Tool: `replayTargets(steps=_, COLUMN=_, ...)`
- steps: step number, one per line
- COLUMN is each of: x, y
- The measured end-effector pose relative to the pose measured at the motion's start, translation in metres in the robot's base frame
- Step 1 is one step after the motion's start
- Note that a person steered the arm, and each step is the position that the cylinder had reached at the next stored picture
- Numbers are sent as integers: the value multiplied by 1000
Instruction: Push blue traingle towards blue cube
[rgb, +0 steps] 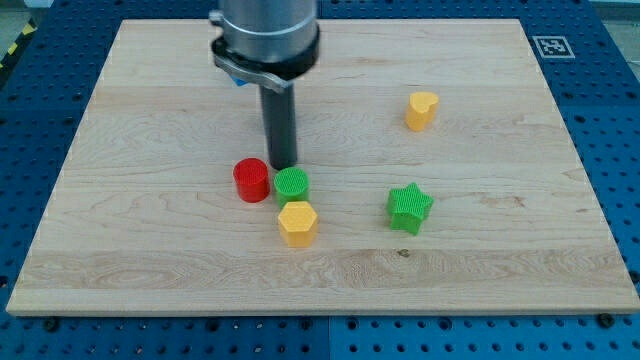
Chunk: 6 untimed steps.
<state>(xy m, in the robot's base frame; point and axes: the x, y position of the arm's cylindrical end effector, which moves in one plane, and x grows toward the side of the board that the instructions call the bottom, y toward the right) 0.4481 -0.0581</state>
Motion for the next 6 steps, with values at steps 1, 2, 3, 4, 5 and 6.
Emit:
replayTargets(steps=1, x=-34, y=-14)
replayTargets(steps=2, x=-52, y=-21)
replayTargets(steps=3, x=-58, y=-28)
replayTargets(steps=4, x=-25, y=-13)
replayTargets(steps=5, x=-24, y=16)
replayTargets(steps=6, x=-50, y=20)
